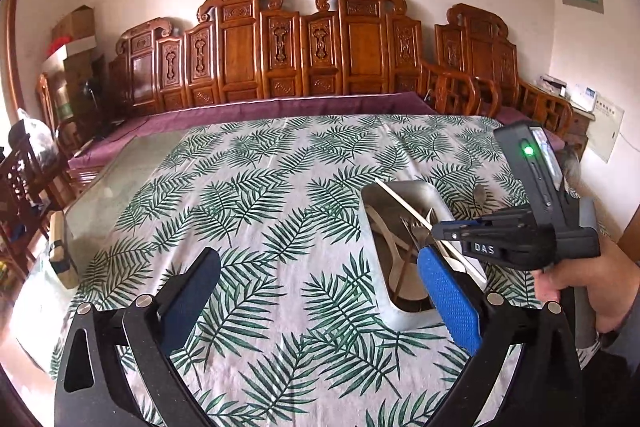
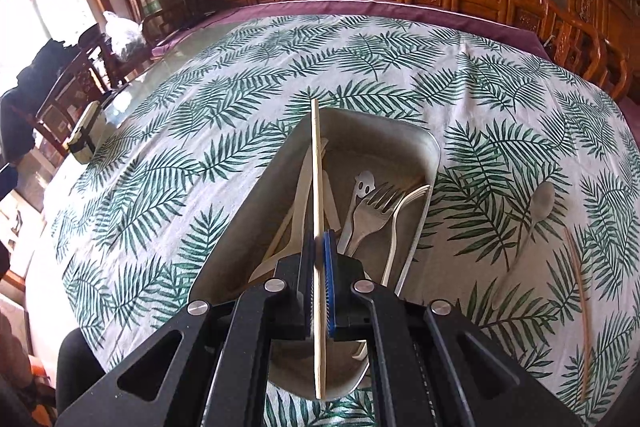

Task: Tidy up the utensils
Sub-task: 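Lower the chopstick into the grey tray and open the right tool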

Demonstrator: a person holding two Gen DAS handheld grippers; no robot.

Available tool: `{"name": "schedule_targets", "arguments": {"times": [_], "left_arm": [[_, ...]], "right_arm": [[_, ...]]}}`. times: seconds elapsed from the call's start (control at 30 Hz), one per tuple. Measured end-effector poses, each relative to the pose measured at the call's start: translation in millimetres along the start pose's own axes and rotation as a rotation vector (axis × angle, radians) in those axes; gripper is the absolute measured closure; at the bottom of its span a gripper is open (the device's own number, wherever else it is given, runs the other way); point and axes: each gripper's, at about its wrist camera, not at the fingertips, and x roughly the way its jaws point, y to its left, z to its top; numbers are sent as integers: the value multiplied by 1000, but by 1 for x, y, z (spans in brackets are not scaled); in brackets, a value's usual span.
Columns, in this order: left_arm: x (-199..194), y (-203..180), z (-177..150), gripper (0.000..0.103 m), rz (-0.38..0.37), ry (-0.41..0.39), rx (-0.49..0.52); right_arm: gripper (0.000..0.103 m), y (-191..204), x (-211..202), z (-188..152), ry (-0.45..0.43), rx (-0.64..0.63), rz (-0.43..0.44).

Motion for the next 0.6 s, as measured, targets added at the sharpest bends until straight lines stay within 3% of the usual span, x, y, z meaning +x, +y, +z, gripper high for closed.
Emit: {"name": "schedule_targets", "arguments": {"times": [0.4, 0.6], "left_arm": [[5, 1, -7, 8, -19, 35, 5], [4, -2, -7, 8, -19, 38, 12]], "right_arm": [[96, 1, 8, 2, 8, 14, -6], [96, -7, -8, -4, -16, -6, 5]]}}
